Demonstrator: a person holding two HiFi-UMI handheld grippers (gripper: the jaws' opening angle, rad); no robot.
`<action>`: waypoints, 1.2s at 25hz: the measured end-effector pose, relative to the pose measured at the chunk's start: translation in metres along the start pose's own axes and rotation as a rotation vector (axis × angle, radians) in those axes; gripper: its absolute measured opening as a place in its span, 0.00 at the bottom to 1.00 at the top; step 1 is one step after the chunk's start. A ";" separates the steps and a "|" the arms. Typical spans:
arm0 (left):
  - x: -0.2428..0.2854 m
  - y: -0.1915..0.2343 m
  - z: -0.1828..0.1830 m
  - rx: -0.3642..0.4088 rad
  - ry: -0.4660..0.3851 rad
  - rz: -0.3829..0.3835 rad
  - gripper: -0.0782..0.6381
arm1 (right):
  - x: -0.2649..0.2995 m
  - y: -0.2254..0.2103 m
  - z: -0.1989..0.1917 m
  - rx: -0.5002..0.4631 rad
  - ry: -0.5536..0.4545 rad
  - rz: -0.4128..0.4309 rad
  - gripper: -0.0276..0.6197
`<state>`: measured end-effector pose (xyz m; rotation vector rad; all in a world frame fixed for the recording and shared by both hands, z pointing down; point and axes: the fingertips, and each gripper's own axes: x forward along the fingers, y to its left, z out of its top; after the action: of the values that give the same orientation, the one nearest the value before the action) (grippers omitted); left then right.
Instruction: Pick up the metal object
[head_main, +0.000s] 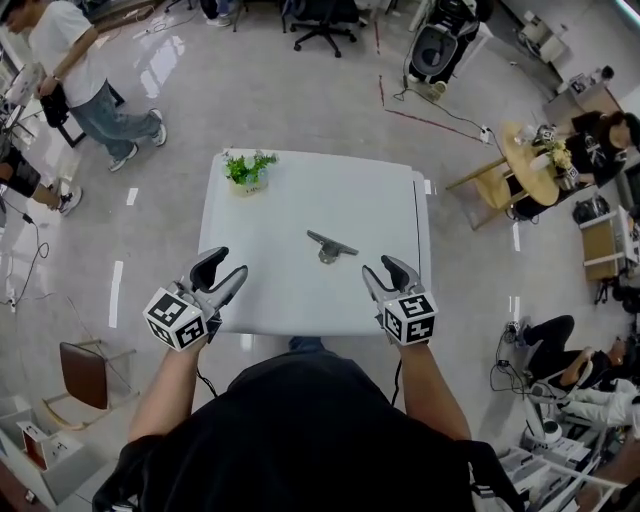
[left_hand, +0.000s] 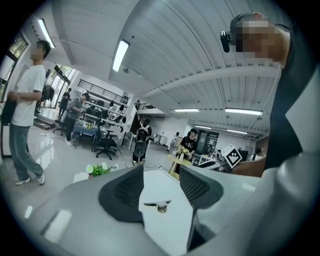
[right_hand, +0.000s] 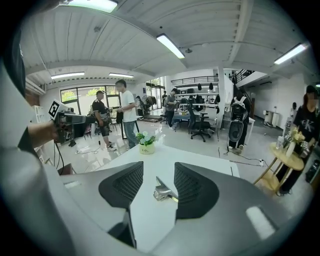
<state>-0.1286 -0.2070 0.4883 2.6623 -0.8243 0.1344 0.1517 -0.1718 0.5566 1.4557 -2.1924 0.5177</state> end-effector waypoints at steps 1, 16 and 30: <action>0.002 0.002 -0.002 -0.003 0.004 0.001 0.41 | 0.004 0.000 -0.001 0.001 0.007 0.004 0.36; 0.030 0.022 -0.015 -0.048 0.041 0.009 0.41 | 0.060 -0.006 -0.024 -0.065 0.134 0.049 0.36; 0.049 0.038 -0.022 -0.078 0.073 0.028 0.41 | 0.099 -0.007 -0.049 -0.205 0.240 0.076 0.36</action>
<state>-0.1094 -0.2544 0.5299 2.5576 -0.8267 0.2013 0.1325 -0.2226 0.6532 1.1452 -2.0493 0.4526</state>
